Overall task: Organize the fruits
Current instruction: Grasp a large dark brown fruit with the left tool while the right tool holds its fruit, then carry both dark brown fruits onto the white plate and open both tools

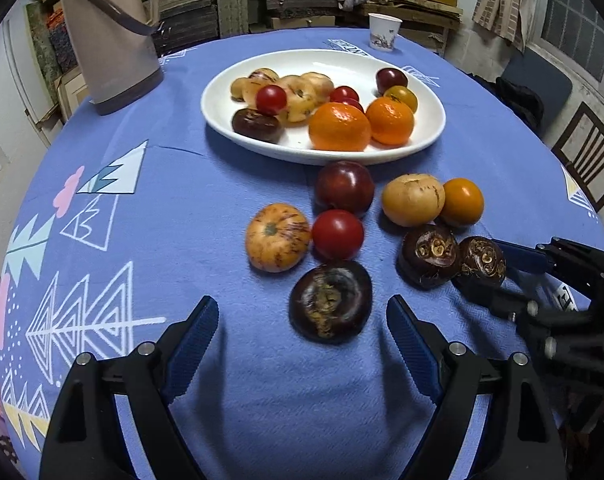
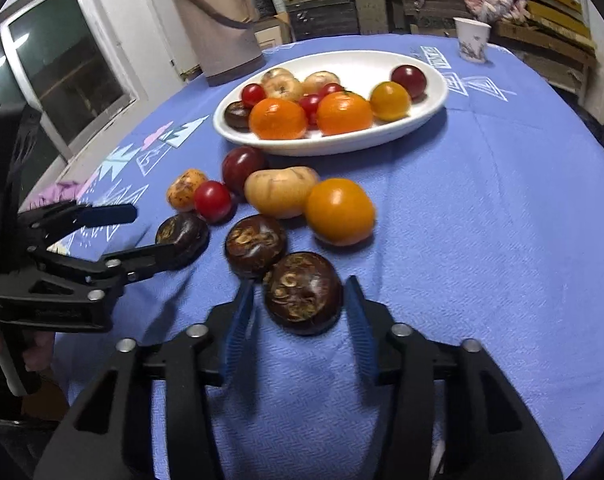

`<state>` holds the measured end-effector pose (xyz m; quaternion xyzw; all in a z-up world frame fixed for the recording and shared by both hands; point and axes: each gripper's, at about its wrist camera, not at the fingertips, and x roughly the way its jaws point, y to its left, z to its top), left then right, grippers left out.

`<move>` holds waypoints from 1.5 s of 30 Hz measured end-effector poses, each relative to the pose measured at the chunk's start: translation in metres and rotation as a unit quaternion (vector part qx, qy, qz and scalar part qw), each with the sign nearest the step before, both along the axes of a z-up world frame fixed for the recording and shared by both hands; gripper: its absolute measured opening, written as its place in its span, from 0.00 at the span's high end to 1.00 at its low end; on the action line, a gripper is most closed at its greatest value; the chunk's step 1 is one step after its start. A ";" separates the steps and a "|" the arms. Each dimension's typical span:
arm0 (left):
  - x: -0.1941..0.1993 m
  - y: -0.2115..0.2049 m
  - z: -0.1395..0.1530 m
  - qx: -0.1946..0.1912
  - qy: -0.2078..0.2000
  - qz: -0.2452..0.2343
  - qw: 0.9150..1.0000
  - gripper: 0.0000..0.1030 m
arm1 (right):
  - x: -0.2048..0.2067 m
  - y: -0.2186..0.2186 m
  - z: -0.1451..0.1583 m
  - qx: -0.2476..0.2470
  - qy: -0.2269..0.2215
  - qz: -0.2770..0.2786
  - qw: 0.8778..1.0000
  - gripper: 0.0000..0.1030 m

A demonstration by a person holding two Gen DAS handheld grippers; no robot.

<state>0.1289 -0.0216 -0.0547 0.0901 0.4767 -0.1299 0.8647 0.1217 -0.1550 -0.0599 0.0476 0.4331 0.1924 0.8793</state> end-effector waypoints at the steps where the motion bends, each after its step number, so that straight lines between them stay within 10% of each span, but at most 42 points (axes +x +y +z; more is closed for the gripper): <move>1: 0.000 -0.002 -0.001 0.002 0.001 -0.001 1.000 0.16 | -0.001 0.005 0.000 -0.013 -0.004 0.006 1.000 0.42; 9: 0.010 -0.003 -0.013 0.003 0.008 0.000 1.000 0.17 | -0.002 0.008 0.000 -0.019 -0.006 0.005 1.000 0.40; 16: 0.014 -0.010 -0.011 -0.011 0.013 -0.017 1.000 0.57 | 0.001 0.013 0.001 -0.037 -0.003 0.002 0.999 0.38; 23: 0.017 -0.005 -0.010 -0.028 0.022 -0.009 0.999 0.57 | 0.006 0.005 0.002 -0.030 -0.001 -0.015 0.999 0.59; 45: -0.001 0.004 0.021 -0.035 -0.006 -0.016 0.999 0.57 | -0.009 -0.008 0.041 -0.010 -0.042 -0.013 0.999 0.59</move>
